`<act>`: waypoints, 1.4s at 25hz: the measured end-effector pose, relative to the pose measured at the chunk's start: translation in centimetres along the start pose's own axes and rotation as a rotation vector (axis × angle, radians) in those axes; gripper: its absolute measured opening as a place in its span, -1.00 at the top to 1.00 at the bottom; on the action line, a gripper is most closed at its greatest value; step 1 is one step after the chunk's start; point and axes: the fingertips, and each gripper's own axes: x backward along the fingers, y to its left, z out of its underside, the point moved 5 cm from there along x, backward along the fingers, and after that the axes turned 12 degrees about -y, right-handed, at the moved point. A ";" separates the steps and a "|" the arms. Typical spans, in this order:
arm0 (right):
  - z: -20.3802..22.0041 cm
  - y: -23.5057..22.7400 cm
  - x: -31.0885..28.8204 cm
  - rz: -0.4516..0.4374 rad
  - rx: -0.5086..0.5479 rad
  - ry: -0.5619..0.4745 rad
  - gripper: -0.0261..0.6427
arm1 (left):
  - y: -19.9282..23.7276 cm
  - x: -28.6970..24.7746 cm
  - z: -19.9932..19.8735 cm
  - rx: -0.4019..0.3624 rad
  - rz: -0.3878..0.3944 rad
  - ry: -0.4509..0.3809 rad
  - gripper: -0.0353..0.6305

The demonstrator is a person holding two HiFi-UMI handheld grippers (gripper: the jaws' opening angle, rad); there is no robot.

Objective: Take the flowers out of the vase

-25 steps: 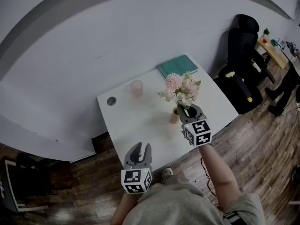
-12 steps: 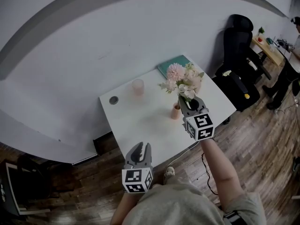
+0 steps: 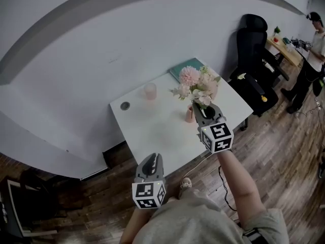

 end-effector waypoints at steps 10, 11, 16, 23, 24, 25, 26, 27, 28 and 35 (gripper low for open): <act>-1.0 4.3 5.8 0.016 -0.010 -0.005 0.79 | -0.4 4.6 0.3 0.008 0.017 -0.019 0.79; -1.0 4.8 6.5 0.016 -0.014 -0.004 0.79 | -0.5 5.1 0.5 0.008 0.019 -0.020 0.79; -1.1 6.9 8.9 0.011 -0.031 -0.001 0.79 | -0.6 6.7 0.6 0.009 0.026 -0.021 0.80; -1.1 9.3 12.7 0.010 -0.053 0.005 0.79 | -1.3 8.3 0.5 0.005 0.037 -0.036 0.82; -1.1 9.5 13.3 0.010 -0.057 0.006 0.79 | -1.4 8.3 0.5 0.004 0.038 -0.039 0.82; -1.1 9.7 13.8 0.009 -0.062 0.007 0.79 | -1.6 8.4 0.4 0.003 0.040 -0.042 0.82; -1.1 9.8 14.3 0.008 -0.066 0.008 0.79 | -1.8 8.4 0.3 0.001 0.041 -0.046 0.82; -1.1 10.0 14.8 0.007 -0.069 0.007 0.79 | -2.0 8.5 0.2 -0.001 0.043 -0.050 0.82; -1.0 10.4 15.4 0.005 -0.070 0.006 0.79 | -2.1 8.7 0.2 -0.005 0.044 -0.055 0.82; -0.2 13.5 18.4 -0.009 -0.096 0.014 0.79 | -1.6 10.4 0.6 -0.009 0.044 -0.076 0.82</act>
